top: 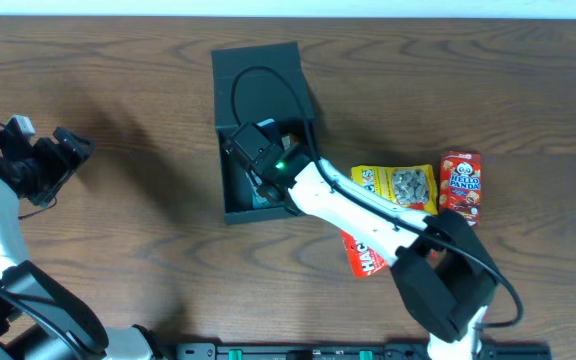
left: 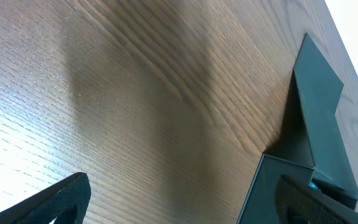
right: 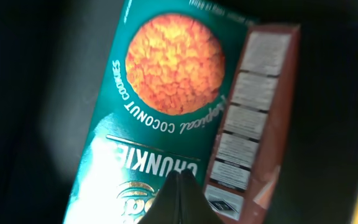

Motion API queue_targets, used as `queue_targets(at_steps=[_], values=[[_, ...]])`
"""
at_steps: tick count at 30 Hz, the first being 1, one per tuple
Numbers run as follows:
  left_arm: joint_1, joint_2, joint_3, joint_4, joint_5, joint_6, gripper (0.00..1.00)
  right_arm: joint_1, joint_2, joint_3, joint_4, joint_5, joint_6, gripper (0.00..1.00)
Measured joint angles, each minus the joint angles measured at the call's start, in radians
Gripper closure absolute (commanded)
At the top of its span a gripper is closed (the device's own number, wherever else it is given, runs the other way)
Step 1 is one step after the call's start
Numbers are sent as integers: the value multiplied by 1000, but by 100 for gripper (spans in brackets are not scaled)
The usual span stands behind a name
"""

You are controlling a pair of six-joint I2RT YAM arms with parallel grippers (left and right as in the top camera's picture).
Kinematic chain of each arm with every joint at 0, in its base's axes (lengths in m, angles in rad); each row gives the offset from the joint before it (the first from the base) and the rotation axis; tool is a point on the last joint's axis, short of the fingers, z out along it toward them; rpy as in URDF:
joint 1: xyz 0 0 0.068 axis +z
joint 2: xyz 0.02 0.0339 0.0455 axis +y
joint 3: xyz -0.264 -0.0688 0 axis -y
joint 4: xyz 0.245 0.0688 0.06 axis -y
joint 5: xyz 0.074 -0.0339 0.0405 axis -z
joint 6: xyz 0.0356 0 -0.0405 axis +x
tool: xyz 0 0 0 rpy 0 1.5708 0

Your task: Pack container

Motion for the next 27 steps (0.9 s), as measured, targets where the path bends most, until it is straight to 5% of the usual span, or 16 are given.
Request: queue_targets(at_steps=[27], values=[[0, 0, 0, -5, 0, 3, 5, -10, 49, 0, -43, 212, 47, 98]])
